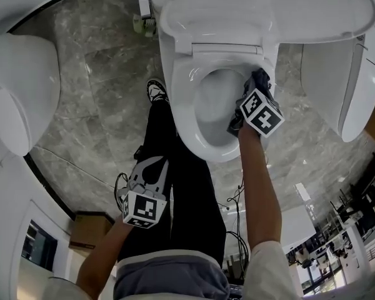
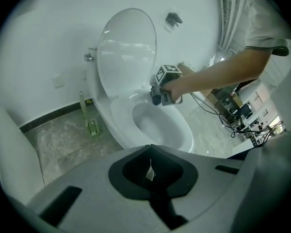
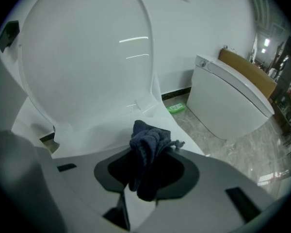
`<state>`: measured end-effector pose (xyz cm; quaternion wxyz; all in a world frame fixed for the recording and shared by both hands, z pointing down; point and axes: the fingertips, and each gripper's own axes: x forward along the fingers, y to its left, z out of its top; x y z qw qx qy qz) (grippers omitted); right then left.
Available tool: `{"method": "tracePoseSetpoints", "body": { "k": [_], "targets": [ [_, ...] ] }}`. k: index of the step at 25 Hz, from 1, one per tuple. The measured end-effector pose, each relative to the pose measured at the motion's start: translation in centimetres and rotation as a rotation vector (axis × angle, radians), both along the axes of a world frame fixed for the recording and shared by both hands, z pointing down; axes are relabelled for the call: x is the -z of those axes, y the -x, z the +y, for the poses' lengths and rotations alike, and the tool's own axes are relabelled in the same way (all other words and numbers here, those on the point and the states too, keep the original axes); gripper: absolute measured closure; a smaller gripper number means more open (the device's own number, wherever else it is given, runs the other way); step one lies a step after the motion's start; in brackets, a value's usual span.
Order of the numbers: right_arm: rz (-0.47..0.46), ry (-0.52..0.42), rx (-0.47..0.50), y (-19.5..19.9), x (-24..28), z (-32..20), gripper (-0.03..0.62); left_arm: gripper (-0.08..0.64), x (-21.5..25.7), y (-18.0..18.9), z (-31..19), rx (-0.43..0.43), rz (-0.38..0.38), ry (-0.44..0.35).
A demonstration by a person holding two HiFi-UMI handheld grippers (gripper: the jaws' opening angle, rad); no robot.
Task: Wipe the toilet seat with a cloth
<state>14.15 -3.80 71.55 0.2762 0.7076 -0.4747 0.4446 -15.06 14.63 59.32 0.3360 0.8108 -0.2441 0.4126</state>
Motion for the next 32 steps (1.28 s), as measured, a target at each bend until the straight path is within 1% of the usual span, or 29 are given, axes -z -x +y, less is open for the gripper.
{"method": "tracePoseSetpoints", "body": {
  "k": [2, 5, 7, 9, 14, 17, 26, 32],
  "targets": [
    [-0.001, -0.006, -0.009, 0.6, 0.0, -0.5, 0.486, 0.551, -0.1, 0.5, -0.6, 0.03, 0.0, 0.012],
    [-0.021, -0.018, -0.027, 1.7, 0.0, -1.3, 0.485, 0.551, 0.4, 0.9, -2.3, 0.1, 0.032, 0.033],
    [-0.03, -0.028, -0.032, 2.5, 0.0, -1.8, 0.486, 0.551, 0.7, 1.3, -3.7, 0.128, 0.044, 0.022],
    [-0.039, -0.039, -0.011, 3.6, 0.0, -2.3, 0.485, 0.551, 0.8, 1.8, -4.9, 0.152, 0.046, 0.009],
    [-0.047, -0.055, 0.08, 6.0, -0.2, -3.0, 0.486, 0.551, 0.7, 2.8, -6.5, 0.235, 0.036, 0.016],
    [-0.05, -0.067, 0.124, 6.7, -0.3, -3.0, 0.486, 0.549, 0.8, 2.4, -7.1, 0.271, 0.053, 0.023],
    [-0.079, -0.077, 0.314, 11.0, -0.4, -2.8, 0.485, 0.551, 1.4, -0.5, -8.0, 0.287, 0.085, 0.027],
    [-0.072, -0.078, 0.462, 13.9, -0.2, -2.5, 0.485, 0.549, 1.3, -0.3, -7.3, 0.284, 0.07, 0.034]
  ]
}}
